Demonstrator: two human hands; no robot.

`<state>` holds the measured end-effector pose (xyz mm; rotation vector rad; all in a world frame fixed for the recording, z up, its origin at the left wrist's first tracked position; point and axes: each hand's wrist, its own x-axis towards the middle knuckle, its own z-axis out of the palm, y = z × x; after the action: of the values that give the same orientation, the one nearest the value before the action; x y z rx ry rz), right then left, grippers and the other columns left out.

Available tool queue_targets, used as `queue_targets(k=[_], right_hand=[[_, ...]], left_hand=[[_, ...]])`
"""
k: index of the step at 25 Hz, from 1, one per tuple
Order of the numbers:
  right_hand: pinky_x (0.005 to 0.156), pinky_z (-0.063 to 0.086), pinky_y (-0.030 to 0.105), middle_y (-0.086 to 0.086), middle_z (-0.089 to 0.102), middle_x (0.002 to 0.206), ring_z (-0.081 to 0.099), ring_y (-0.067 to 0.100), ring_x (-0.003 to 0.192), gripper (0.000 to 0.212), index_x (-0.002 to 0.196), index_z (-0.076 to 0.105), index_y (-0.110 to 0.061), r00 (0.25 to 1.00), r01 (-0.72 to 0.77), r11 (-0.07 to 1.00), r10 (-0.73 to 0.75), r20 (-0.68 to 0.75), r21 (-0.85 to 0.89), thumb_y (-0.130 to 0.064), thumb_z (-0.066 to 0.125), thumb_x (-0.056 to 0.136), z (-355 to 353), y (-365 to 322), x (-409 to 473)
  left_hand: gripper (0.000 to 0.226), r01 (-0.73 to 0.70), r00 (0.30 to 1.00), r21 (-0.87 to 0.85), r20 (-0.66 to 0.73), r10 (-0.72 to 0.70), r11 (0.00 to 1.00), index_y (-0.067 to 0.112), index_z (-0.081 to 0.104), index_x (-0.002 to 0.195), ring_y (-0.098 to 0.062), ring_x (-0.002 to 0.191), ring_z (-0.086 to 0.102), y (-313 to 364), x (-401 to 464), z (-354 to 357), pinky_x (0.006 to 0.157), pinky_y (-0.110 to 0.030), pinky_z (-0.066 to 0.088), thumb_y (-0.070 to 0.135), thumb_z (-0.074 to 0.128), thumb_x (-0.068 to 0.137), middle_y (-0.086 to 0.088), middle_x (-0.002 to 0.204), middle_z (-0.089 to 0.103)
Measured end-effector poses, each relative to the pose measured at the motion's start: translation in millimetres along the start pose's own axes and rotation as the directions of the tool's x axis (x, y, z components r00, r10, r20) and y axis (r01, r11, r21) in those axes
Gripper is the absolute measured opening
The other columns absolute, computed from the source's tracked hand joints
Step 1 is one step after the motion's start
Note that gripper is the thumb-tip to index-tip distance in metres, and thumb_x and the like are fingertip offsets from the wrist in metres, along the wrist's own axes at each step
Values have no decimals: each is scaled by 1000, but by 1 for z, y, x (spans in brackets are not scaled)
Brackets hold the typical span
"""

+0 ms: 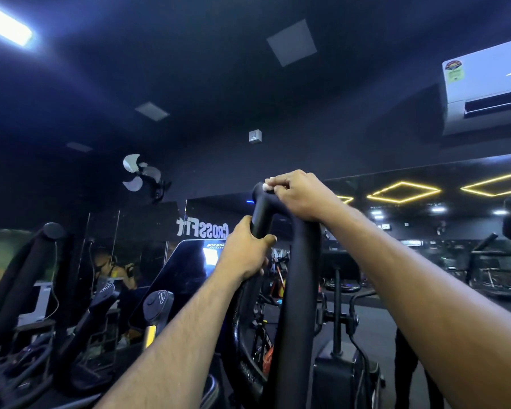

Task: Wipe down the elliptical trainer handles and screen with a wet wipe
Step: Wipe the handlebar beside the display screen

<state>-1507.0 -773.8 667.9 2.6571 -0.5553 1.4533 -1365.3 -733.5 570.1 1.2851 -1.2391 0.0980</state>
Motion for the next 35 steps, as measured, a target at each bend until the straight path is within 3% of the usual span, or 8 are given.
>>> queue_targets(k=[5, 10, 15, 19, 21, 25, 30, 35], right_hand=[[107, 41, 31, 5, 67, 132, 57, 22, 126, 28, 119, 71, -11, 985, 134, 990, -138, -100, -51, -14, 53, 97, -5, 1, -55], [119, 35, 33, -2, 57, 147, 49, 12, 138, 35, 133, 66, -17, 965, 236, 954, -253, -74, -184, -18, 61, 98, -16, 12, -109], [91, 45, 20, 2, 76, 110, 69, 20, 105, 15, 106, 79, -14, 947, 298, 922, -318, -45, -246, -16, 71, 94, -53, -10, -39], [82, 52, 40, 6, 62, 114, 61, 27, 106, 18, 103, 77, -13, 928, 373, 808, -331, 172, -457, -23, 64, 97, -20, -34, 16], [78, 49, 38, 7, 58, 119, 55, 28, 112, 19, 109, 73, -12, 931, 366, 712, -288, 225, -599, -22, 59, 100, 0, -41, 21], [82, 41, 34, 10, 59, 122, 59, 30, 106, 18, 110, 65, -9, 931, 364, 553, -245, 271, -750, -10, 49, 101, 19, -60, 7], [86, 45, 39, 14, 60, 120, 59, 31, 114, 11, 106, 61, -10, 955, 284, 690, -147, 256, -665, -10, 62, 95, 35, -77, -22], [88, 49, 32, 9, 74, 104, 67, 26, 103, 21, 102, 78, -10, 987, 106, 917, -50, 153, -384, -27, 73, 91, 14, -62, -19]], left_hand=[[17, -5, 1000, -15, 9, 5, 1000, 19, 52, 102, -20, 51, 58, 2, -4, -1, 49, -32, 51, 20, 67, 95, -8, 74, 64], [17, 3, 1000, -2, 19, -3, 1000, 20, 54, 105, -20, 51, 60, 3, -4, -3, 50, -35, 54, 23, 67, 95, -9, 79, 67], [16, 32, 999, -52, 25, -30, 998, 20, 54, 102, -17, 50, 60, 8, -6, -2, 51, -33, 51, 35, 60, 101, -6, 77, 67], [52, 139, 990, -199, 2, -142, 970, 15, 58, 92, -24, 50, 59, 13, -9, -4, 52, -38, 53, 53, 27, 110, -8, 67, 66], [65, 156, 987, -213, -11, -162, 964, 11, 62, 88, -27, 53, 61, 13, -10, -5, 58, -43, 56, 57, 22, 109, -11, 66, 68], [79, 195, 981, -372, 57, -188, 908, 14, 69, 90, -26, 51, 59, 13, -12, -8, 52, -33, 50, 69, 14, 105, -12, 67, 67], [93, 250, 967, -614, 200, -160, 749, 6, 69, 90, -21, 45, 54, 17, -24, -17, 43, -26, 43, 75, 6, 101, -11, 65, 62], [100, 454, 878, -679, 451, -161, 577, 4, 70, 111, -30, 61, 65, -17, -36, -27, 57, -34, 52, 82, 10, 96, -22, 84, 69]])
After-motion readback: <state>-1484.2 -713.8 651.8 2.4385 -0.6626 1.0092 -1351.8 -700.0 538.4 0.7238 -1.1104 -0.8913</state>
